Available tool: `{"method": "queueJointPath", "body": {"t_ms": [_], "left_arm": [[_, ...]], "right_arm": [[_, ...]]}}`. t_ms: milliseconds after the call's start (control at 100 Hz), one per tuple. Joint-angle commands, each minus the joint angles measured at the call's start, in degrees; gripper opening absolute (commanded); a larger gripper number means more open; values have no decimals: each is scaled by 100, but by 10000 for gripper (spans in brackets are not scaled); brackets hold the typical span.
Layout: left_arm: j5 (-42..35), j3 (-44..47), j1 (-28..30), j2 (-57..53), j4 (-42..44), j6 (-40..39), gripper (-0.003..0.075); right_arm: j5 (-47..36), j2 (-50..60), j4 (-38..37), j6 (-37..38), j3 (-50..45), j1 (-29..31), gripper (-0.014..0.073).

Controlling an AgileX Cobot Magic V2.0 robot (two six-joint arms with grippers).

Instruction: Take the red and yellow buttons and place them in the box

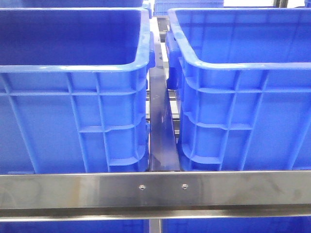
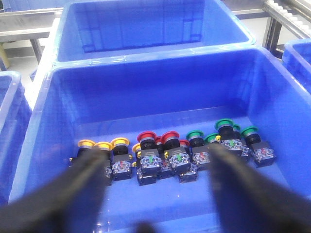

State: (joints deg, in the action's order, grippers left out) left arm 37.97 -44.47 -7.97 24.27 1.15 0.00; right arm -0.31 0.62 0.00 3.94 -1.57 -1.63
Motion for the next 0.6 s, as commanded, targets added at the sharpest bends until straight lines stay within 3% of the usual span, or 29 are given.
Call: {"method": "queueJointPath", "body": {"t_ms": [0,120,590], "left_arm": [[-418,-138,10,60,1,-56,219],[-444,-138,10,60,8,-56,-20],[-501,-138,10,60,13,-56,-19]], "right_arm": [[-489,122,0,-8,1,33,-67],[-489,122,0,-8,1,33,-67],[-489,122,0,-8,1,33,-67]]}}
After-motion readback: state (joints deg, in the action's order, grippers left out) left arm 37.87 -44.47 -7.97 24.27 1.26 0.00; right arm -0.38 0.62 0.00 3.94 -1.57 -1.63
